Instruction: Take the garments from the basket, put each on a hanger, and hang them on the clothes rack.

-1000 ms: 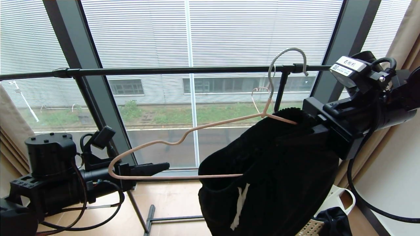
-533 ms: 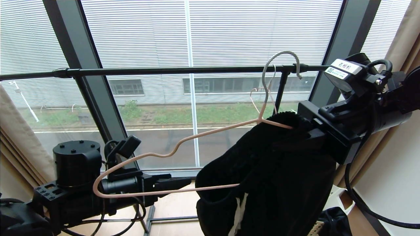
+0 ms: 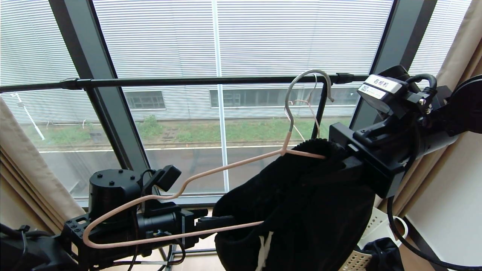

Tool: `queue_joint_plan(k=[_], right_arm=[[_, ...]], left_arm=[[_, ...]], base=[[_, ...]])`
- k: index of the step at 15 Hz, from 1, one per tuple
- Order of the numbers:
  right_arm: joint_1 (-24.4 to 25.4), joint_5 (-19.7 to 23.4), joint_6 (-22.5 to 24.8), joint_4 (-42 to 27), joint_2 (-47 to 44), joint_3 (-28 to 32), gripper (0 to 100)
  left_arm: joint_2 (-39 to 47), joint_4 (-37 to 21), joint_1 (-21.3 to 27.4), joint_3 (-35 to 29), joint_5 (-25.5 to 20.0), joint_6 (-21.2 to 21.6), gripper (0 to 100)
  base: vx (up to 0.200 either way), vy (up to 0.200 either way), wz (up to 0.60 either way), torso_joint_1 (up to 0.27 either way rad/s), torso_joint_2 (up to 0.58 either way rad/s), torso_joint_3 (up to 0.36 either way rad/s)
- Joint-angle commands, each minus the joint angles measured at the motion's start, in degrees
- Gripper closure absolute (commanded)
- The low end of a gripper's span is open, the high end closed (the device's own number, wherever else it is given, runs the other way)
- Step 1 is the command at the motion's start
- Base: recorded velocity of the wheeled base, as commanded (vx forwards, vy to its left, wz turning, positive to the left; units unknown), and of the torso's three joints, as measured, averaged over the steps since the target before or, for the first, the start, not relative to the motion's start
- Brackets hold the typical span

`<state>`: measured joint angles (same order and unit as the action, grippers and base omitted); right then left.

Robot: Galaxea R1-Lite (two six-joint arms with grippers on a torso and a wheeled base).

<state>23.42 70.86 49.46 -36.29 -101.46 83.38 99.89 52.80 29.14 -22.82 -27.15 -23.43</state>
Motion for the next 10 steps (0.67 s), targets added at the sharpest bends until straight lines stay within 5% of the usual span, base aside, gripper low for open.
queue_joint_plan(k=[1, 2, 3, 10], right_arm=[[0.2, 0.0, 0.0, 0.0, 0.0, -0.2, 100], [0.2, 0.0, 0.0, 0.0, 0.0, -0.2, 100], [0.2, 0.0, 0.0, 0.0, 0.1, -0.2, 100], [-7.8, 0.1, 0.5, 0.8, 1.6, -3.9, 100]], left_arm=[[0.4, 0.0, 0.1, 0.1, 0.1, 0.0, 0], [0.7, 0.0, 0.1, 0.1, 0.1, 0.0, 0], [0.7, 0.0, 0.1, 0.1, 0.3, 0.1, 100], [0.2, 0.2, -1.4, -0.2, 0.3, 0.1, 100]], base=[[0.0, 0.0, 0.0, 0.0, 0.0, 0.0], [0.0, 0.0, 0.0, 0.0, 0.0, 0.0], [0.0, 0.0, 0.0, 0.0, 0.0, 0.0], [0.0, 0.0, 0.0, 0.0, 0.0, 0.0]])
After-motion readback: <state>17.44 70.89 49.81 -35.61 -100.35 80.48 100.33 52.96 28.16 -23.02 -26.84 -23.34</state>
